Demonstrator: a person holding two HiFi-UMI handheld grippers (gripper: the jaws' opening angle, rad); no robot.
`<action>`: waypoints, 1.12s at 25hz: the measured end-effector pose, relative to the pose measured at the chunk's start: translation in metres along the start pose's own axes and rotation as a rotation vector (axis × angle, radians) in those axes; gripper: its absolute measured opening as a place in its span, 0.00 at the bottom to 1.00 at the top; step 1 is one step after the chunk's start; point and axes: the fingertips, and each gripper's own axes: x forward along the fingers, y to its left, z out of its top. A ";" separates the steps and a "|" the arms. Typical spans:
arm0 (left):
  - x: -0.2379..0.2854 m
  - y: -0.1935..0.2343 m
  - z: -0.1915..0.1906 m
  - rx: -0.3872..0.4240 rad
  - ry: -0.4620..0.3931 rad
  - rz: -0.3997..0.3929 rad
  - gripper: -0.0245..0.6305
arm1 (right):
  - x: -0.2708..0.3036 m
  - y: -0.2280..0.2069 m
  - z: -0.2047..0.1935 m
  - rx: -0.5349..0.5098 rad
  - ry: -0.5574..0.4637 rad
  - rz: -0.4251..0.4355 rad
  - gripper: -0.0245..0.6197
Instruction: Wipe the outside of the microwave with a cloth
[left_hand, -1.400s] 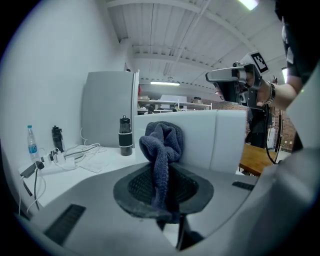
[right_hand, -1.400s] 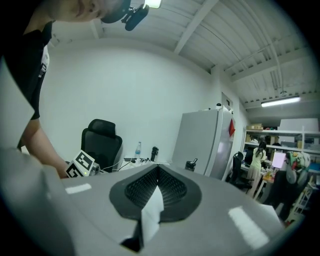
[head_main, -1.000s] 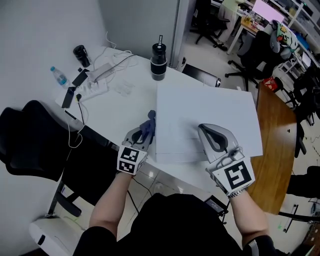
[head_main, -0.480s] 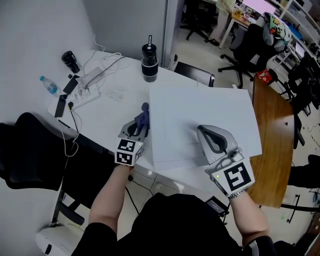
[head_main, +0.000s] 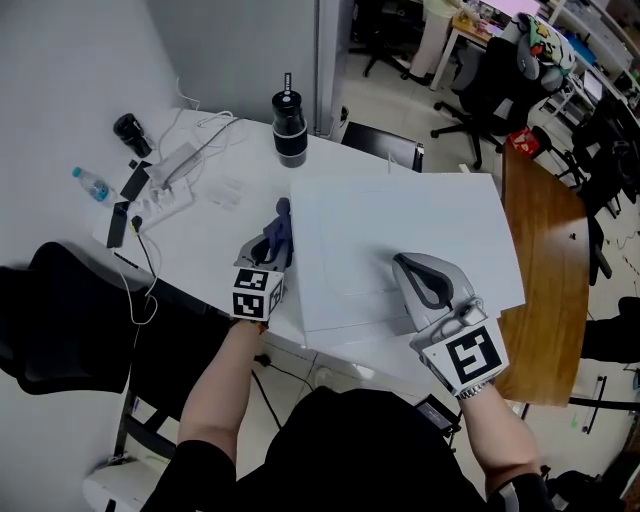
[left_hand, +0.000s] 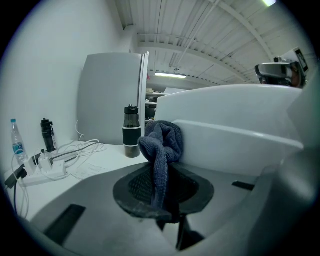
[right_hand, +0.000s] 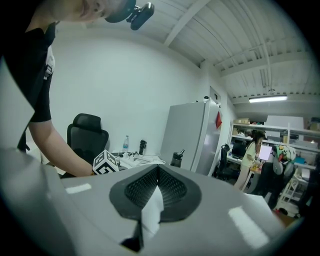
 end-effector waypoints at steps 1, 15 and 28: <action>0.002 0.002 0.000 -0.002 0.003 0.004 0.13 | -0.001 0.000 0.000 0.002 -0.001 -0.004 0.04; 0.003 0.016 0.017 -0.073 -0.012 0.039 0.14 | -0.028 -0.007 -0.002 0.017 -0.005 -0.061 0.04; -0.071 -0.003 0.055 -0.048 -0.119 0.104 0.14 | -0.058 0.003 -0.007 0.037 -0.001 -0.031 0.04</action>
